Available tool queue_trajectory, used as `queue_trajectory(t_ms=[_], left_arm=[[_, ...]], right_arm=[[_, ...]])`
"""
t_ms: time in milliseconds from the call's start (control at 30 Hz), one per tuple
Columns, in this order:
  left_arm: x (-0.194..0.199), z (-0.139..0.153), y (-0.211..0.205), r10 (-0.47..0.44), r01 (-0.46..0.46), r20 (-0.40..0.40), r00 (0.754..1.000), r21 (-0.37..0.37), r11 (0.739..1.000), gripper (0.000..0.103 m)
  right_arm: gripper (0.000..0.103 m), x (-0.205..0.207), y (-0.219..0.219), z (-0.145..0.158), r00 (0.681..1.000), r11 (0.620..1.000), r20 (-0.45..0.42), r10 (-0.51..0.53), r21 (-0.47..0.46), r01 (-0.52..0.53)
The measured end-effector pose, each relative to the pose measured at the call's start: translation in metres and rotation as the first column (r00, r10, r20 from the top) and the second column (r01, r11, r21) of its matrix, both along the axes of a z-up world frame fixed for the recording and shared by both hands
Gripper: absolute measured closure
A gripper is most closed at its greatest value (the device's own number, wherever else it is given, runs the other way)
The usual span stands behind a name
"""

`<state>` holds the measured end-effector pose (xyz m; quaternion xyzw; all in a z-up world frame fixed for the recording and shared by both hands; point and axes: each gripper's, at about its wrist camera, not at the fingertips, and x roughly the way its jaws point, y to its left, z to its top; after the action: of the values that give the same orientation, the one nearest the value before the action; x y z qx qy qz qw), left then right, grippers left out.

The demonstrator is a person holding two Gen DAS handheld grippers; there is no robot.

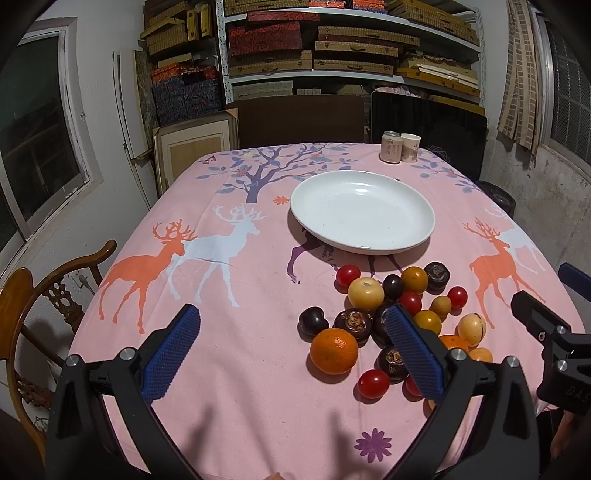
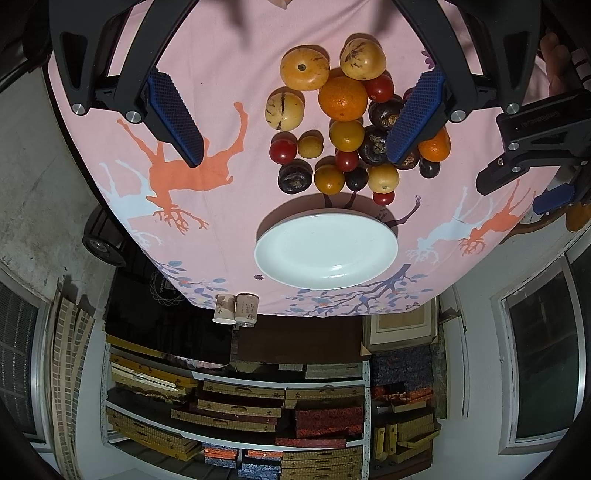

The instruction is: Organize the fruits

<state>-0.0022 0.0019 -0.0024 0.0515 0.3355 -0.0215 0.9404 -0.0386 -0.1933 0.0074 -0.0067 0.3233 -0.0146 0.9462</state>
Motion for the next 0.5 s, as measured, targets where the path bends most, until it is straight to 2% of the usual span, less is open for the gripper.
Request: queue_trajectory(t_ms=[500], left_arm=[[0.0001,0.0001,-0.0002,0.0,0.0,-0.003,1.0,-0.001,1.0,0.004]], right_arm=[[0.004,-0.0003,0.0003,-0.0002,1.0,1.0,0.0,-0.002,0.0,0.002]])
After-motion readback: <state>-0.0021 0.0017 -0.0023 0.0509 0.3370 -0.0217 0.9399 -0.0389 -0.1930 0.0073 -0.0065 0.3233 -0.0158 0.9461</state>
